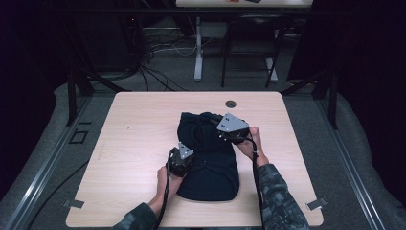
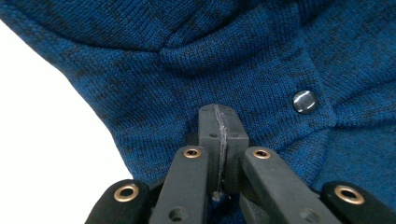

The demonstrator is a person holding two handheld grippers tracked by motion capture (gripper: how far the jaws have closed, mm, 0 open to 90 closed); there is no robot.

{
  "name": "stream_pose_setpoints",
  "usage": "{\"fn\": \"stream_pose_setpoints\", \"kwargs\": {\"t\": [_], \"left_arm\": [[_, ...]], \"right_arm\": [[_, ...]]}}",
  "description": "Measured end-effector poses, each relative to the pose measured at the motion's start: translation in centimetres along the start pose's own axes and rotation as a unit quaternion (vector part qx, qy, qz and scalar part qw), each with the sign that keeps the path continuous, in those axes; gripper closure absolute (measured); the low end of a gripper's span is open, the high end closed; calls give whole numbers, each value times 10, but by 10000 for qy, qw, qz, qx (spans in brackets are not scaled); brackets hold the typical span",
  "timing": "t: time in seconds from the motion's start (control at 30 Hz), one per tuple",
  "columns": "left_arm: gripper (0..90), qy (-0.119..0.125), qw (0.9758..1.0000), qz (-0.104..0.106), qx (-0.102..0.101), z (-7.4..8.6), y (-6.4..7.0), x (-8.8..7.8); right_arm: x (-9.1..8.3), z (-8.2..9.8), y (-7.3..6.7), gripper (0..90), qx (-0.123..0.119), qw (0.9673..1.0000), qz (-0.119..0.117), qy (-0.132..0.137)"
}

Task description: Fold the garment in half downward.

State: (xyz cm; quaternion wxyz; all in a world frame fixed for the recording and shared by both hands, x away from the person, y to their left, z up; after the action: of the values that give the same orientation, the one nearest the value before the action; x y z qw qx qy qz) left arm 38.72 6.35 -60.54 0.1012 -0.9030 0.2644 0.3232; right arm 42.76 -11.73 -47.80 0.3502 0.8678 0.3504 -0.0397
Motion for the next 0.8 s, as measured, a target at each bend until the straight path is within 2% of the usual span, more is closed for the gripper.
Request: {"fn": "stream_pose_setpoints", "kwargs": {"t": [0.1,0.27,0.47,0.5,0.6,0.67,0.7,0.73,0.77,0.8], "left_arm": [[900,27,10000,15,-93,0,-1,0],[900,65,9997,51,-223,1,-2,1],[900,64,9995,78,-298,0,-4,1],[900,48,9994,101,-333,0,-5,1],[899,63,9992,146,-362,0,-6,1],[882,72,9990,211,-400,0,-8,1],[831,98,9982,374,-447,0,-10,0],[802,98,9982,374,-447,0,-10,0],[802,58,9982,449,-381,0,-10,-1],[742,16,9978,591,-310,-3,-13,-7]], "right_arm": [[-7,-5,-7,778,-76,10000,-23,36],[-23,-5,-13,777,12,9999,-135,43],[-40,2,-21,777,129,9995,-302,-9],[-44,7,-23,776,219,9991,-366,-29],[-49,14,-26,776,275,9989,-369,-132],[-49,16,-27,776,299,9986,-400,-158],[-50,18,-30,775,311,9984,-427,-177],[-50,18,-30,775,311,9984,-427,-177],[-50,19,-31,776,320,9983,-454,-189],[-50,21,-33,776,312,9983,-463,-189]]}}
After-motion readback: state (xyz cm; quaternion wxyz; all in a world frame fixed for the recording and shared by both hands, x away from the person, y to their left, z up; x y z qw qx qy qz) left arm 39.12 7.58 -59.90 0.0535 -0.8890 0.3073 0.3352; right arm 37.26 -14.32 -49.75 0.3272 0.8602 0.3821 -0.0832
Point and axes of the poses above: each handheld gripper's, and its own axes: x roughly forward along the jaws, z roughly out of its underside, y roughly to its right, the point moved 3 cm from there along x, roughly forward along the jaws, and after that the axes turned 5 degrees about -x, right-handed, at the moved point
